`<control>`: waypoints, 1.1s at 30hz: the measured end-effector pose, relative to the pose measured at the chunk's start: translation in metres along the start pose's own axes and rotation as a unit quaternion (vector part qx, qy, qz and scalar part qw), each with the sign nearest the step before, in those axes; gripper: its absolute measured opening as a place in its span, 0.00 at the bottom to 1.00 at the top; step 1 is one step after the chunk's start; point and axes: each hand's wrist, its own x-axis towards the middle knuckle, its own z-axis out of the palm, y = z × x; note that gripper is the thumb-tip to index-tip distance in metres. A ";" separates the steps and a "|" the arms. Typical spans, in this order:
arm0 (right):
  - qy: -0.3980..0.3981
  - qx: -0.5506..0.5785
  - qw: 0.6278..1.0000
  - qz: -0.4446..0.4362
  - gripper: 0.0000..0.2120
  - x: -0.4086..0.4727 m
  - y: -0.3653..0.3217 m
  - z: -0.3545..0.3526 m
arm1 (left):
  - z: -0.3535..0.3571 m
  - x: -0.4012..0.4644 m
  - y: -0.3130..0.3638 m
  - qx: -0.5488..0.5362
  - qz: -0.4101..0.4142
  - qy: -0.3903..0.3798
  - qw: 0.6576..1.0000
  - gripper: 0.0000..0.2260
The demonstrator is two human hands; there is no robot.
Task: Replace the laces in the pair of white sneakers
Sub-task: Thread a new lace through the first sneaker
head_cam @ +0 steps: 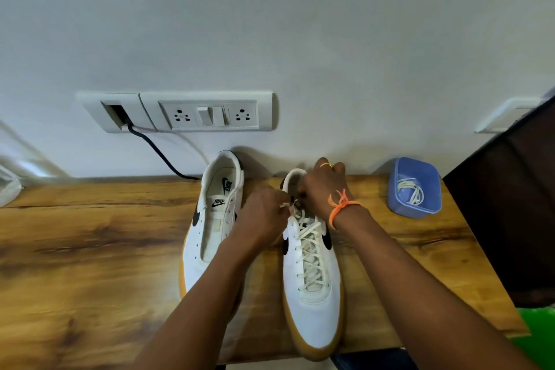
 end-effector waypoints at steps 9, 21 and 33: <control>0.069 0.374 0.923 0.057 0.09 -0.015 0.036 -0.006 | -0.004 -0.002 -0.006 -0.036 -0.023 0.003 0.999 0.12; -0.044 0.408 0.912 0.027 0.11 -0.056 0.018 0.012 | 0.002 -0.026 0.002 -0.045 -0.034 -0.011 0.998 0.08; -0.026 0.082 0.986 0.141 0.15 -0.017 -0.008 0.021 | 0.024 -0.019 0.005 0.017 0.035 0.081 0.996 0.09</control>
